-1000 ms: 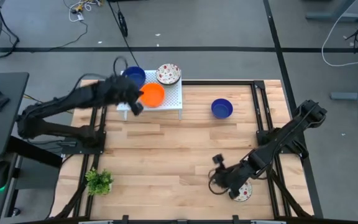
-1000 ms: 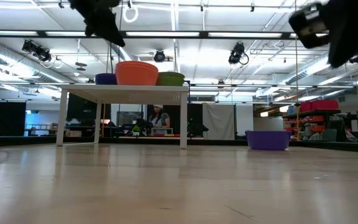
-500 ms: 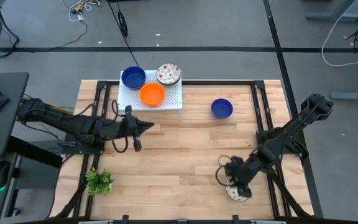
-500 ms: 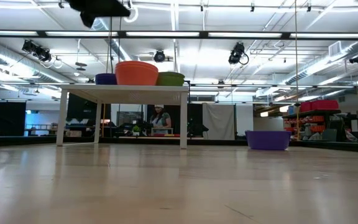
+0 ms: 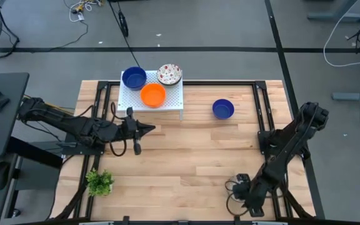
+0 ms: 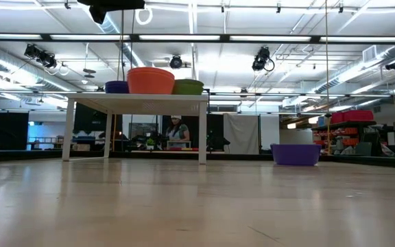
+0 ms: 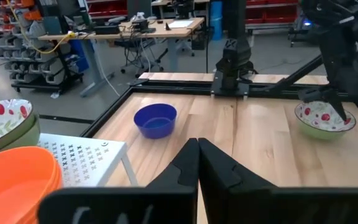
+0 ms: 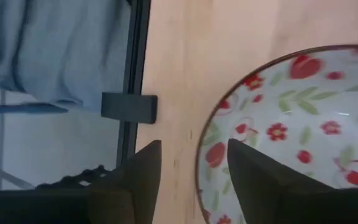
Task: Pick & Place Mini bowls
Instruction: Stack the white bowl on top of the white bowls on the shelf
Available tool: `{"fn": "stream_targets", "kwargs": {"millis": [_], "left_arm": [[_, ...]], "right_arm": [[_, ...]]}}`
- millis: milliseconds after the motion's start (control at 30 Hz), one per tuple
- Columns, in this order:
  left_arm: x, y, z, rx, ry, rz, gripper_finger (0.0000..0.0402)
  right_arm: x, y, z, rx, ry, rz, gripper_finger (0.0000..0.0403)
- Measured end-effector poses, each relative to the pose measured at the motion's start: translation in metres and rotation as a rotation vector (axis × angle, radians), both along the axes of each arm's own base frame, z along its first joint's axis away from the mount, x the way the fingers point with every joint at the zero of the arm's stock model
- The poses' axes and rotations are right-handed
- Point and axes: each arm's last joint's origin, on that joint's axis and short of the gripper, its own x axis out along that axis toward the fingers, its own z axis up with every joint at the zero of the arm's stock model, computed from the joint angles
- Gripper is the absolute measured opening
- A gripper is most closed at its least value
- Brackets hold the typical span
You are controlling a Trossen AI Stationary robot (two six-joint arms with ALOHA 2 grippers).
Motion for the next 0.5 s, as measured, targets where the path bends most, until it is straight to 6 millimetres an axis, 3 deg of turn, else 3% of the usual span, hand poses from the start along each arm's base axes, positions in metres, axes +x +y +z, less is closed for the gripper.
{"fn": "stream_targets", "kwargs": {"millis": [500], "left_arm": [[0.0,0.0,-0.001,0.003,0.01,0.0,0.0016]], "right_arm": [[-0.002,0.005,-0.026,-0.249,-0.111,0.09,0.0101]]}}
